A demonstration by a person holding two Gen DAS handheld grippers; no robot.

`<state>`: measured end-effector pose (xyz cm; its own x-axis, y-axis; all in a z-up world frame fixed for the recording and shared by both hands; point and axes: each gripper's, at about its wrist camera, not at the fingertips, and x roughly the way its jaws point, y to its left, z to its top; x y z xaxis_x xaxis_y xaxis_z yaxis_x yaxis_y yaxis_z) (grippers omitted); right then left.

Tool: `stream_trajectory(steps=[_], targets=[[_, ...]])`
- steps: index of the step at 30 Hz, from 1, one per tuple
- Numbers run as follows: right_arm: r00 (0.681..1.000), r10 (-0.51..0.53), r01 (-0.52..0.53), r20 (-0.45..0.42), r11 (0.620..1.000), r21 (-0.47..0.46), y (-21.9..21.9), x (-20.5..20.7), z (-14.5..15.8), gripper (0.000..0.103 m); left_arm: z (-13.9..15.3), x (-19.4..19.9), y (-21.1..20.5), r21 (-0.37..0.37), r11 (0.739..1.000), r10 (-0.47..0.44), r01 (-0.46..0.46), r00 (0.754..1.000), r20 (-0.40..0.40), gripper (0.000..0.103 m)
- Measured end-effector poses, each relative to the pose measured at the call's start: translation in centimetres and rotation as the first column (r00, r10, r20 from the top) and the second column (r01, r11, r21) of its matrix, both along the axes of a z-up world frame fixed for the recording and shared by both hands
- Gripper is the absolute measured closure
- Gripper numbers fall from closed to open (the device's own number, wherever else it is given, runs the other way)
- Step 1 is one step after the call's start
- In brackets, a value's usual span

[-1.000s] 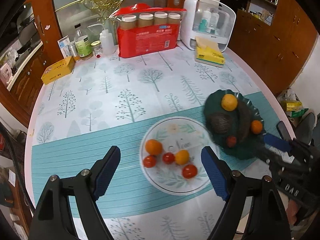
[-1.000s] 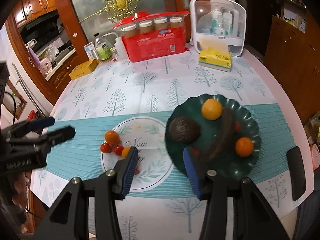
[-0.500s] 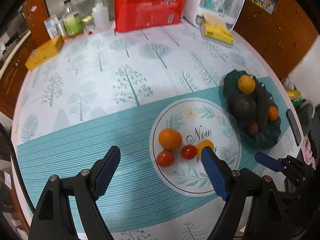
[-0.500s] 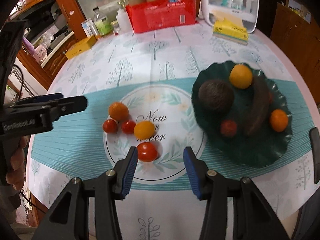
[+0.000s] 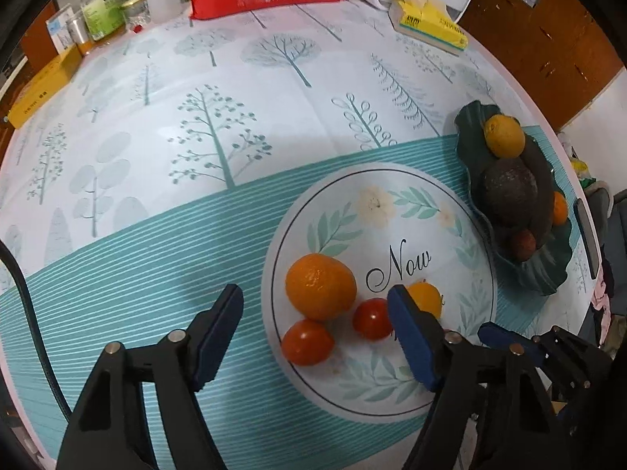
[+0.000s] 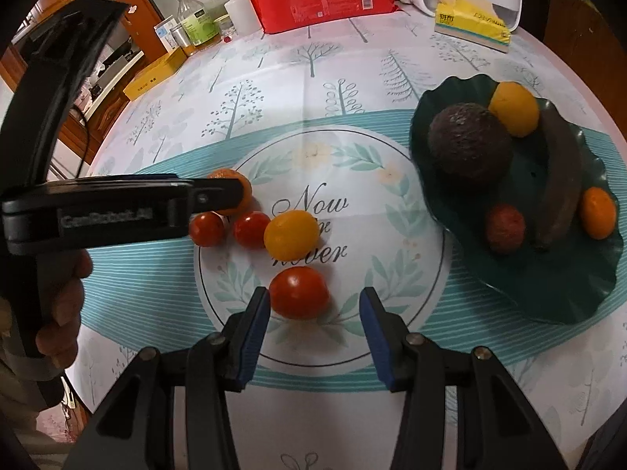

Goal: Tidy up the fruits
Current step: 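Grasp the tangerine with the left tool while the right tool grasps a cherry tomato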

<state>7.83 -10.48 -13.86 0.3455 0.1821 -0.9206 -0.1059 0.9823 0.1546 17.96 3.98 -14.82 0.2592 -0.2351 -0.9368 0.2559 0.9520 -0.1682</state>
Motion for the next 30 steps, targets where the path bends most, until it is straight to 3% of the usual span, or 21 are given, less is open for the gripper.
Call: stream_trajectory(steps=[4,8,13,16,22,30], targets=[[1.0,0.014,-0.014,-0.003,1.0,0.006,0.4,0.4,-0.5,0.055,-0.9,0.6,-0.4,-0.003,1.0,-0.002,0.002,1.0,-0.019,0.037],[0.999,0.03,-0.03,-0.009,1.0,0.003,0.9,0.7,-1.0,0.055,-1.8,1.2,-0.4,-0.019,1.0,0.014,-0.015,0.999,-0.042,0.053],[0.999,0.047,-0.047,-0.01,0.999,-0.014,1.3,1.0,-1.6,0.058,-2.0,1.3,-0.6,-0.024,1.0,0.007,-0.008,1.0,-0.028,0.065],[0.998,0.063,-0.064,-0.016,0.998,-0.016,1.6,1.2,-1.9,0.065,-2.0,1.2,-0.7,-0.021,1.0,0.012,-0.013,1.0,-0.022,0.065],[0.993,0.113,-0.112,0.016,0.991,-0.072,2.4,1.0,-1.8,0.066,-1.6,0.9,-0.8,-0.02,1.0,0.012,-0.013,1.0,-0.012,0.066],[0.989,0.137,-0.133,0.062,0.989,-0.067,2.3,0.5,-0.7,0.067,0.3,-0.2,-1.5,0.0,1.0,0.001,-0.001,0.999,0.033,0.066]])
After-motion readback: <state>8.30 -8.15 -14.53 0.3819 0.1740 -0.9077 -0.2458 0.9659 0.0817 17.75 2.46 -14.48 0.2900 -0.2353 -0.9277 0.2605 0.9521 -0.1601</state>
